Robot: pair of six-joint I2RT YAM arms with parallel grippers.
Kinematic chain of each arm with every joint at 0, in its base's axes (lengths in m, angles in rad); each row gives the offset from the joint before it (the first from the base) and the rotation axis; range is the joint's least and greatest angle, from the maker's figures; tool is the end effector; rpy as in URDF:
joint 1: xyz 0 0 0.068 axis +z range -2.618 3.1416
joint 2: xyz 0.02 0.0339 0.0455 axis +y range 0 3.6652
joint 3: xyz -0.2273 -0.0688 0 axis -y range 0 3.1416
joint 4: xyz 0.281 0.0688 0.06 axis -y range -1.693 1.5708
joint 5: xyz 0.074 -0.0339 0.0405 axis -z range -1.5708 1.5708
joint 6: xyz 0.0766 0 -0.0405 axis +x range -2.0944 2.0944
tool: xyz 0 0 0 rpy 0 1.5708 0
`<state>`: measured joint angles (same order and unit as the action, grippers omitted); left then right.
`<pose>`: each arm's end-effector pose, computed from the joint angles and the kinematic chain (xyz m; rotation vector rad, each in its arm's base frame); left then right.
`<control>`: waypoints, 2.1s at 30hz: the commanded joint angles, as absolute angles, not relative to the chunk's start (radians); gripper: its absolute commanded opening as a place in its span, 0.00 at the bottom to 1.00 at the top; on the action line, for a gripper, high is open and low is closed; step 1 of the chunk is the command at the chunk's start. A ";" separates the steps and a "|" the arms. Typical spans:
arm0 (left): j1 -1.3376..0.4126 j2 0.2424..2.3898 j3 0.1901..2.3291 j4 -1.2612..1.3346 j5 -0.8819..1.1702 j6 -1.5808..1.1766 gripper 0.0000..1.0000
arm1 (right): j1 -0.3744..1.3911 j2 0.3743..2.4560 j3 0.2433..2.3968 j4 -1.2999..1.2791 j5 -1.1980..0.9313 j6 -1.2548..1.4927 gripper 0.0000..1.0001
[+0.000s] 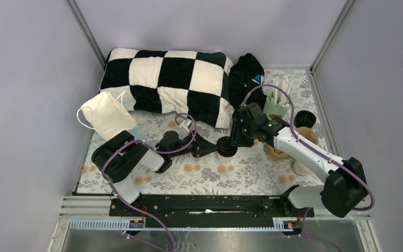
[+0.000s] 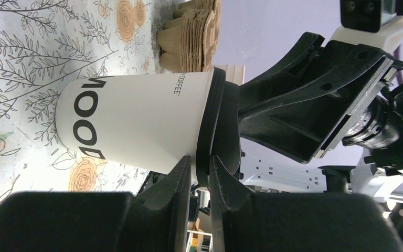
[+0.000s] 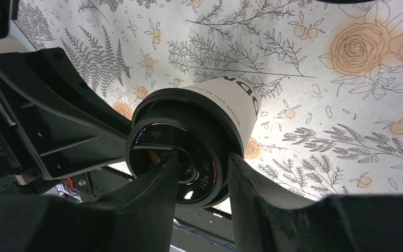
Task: Pack the takeout coffee
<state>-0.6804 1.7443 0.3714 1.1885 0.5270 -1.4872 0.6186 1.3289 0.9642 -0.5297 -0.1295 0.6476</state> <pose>0.2176 -0.2257 0.0480 -0.4065 2.1974 -1.8762 0.2740 0.2072 0.1731 -0.0215 2.5894 0.6740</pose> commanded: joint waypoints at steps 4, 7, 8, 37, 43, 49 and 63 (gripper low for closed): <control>-0.702 1.719 0.464 0.203 0.280 -1.160 0.21 | 0.636 1.418 0.887 -0.620 -0.177 0.639 0.45; -0.703 1.710 0.475 0.162 0.275 -1.137 0.21 | 0.632 1.404 0.833 -0.562 -0.214 0.665 0.46; -0.705 1.710 0.474 0.161 0.277 -1.135 0.21 | 0.631 1.404 0.824 -0.558 -0.219 0.669 0.46; -0.709 1.463 0.909 -0.290 0.373 -0.881 0.61 | 0.630 1.357 1.105 -0.778 -0.163 0.595 0.53; -0.708 1.456 0.972 -0.326 0.383 -0.872 0.64 | 0.631 1.370 1.096 -0.784 -0.153 0.590 0.49; -0.709 1.429 1.026 -0.358 0.403 -0.868 0.74 | 0.630 1.371 1.092 -0.785 -0.144 0.591 0.48; -0.764 1.577 1.004 -0.273 0.447 -0.909 0.86 | 0.631 1.380 1.139 -0.796 -0.153 0.584 0.48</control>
<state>-0.7506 1.5230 1.0000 -0.3092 0.4385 -0.8993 0.6220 1.3724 1.0843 -0.7681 -0.1661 0.5991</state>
